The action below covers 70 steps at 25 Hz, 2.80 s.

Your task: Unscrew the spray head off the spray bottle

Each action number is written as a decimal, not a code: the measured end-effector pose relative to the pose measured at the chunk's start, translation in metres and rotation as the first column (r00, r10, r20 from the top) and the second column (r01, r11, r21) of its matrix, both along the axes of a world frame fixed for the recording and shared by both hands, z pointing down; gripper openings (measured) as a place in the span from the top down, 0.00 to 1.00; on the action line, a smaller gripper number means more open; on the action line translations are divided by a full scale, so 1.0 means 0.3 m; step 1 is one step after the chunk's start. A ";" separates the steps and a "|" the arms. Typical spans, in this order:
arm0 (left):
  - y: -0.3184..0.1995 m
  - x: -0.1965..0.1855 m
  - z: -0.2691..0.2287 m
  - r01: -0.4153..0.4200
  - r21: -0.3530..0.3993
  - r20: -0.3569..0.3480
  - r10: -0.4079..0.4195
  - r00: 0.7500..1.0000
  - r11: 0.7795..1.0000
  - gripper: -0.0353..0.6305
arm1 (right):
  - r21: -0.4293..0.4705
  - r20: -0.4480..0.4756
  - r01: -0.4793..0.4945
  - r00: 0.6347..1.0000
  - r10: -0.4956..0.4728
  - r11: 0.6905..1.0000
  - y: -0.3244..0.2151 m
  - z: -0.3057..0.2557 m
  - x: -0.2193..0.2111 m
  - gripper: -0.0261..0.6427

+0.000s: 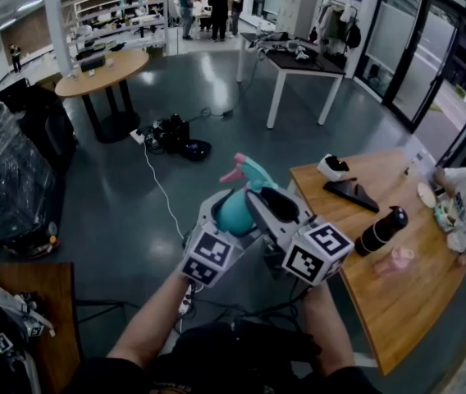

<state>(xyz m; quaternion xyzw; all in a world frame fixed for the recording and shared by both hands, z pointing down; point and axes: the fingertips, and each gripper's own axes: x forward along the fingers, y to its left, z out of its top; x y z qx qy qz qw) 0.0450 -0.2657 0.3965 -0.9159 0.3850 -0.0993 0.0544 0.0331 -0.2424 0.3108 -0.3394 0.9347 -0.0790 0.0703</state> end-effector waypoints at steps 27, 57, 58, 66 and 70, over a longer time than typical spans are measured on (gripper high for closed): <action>0.207 0.082 -0.063 -0.464 -0.040 -0.127 0.456 0.881 0.885 0.29 | 0.119 0.039 0.435 0.896 -0.442 0.893 0.151 -0.049 0.035 0.75; 0.004 -0.007 0.025 0.009 -0.007 0.007 -0.009 1.000 1.000 0.29 | -0.038 -0.033 -0.044 0.999 0.043 0.998 0.004 0.026 -0.006 0.76; 0.010 -0.005 0.024 -0.004 -0.008 0.007 0.004 1.000 1.000 0.29 | -0.033 -0.031 -0.033 0.999 0.032 0.999 0.008 0.026 -0.006 0.76; 0.062 0.030 -0.010 -0.169 -0.026 -0.038 0.168 0.985 0.985 0.29 | -0.001 -0.018 0.089 0.996 -0.089 0.996 0.040 -0.001 0.011 0.76; 0.087 0.035 -0.023 -0.238 -0.037 -0.064 0.235 0.970 0.971 0.29 | 0.019 -0.011 0.182 0.983 -0.181 0.983 0.056 -0.010 0.006 0.76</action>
